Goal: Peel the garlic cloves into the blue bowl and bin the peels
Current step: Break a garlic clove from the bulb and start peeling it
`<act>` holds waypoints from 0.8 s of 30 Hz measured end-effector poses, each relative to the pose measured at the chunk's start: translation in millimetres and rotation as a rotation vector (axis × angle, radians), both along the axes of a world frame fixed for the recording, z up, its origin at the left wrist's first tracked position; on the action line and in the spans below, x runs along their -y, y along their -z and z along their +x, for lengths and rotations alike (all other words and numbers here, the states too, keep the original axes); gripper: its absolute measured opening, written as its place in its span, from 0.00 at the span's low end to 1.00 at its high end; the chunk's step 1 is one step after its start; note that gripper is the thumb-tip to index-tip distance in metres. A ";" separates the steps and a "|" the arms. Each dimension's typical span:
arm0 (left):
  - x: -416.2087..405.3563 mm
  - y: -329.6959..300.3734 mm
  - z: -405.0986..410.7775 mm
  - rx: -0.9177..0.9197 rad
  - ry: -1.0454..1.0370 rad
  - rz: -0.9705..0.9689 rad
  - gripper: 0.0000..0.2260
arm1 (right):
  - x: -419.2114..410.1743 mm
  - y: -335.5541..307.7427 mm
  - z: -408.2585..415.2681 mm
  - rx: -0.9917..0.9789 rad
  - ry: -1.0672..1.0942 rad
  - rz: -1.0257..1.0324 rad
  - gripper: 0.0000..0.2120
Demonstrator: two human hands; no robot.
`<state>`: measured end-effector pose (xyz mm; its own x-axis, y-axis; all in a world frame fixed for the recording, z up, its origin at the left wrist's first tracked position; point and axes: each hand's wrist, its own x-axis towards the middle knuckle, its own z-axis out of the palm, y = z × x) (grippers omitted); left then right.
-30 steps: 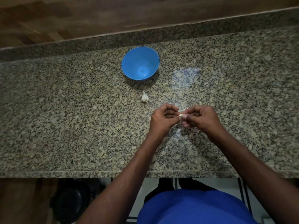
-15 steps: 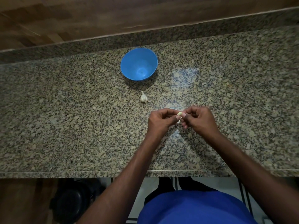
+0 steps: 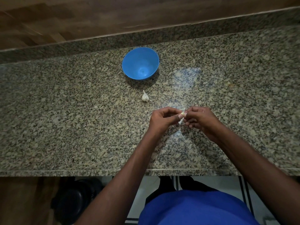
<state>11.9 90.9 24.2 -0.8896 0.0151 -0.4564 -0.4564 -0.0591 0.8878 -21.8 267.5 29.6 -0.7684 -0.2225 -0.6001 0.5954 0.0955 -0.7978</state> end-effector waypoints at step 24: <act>4.1 13.2 -7.8 0.117 -0.121 0.064 0.05 | 4.0 17.5 2.5 -0.254 -0.199 0.561 0.09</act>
<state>4.1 86.8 11.1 -0.8275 -0.0565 -0.5585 -0.5426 -0.1747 0.8216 -19.3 263.4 12.1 -0.8780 -0.0806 -0.4717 0.3230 0.6276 -0.7084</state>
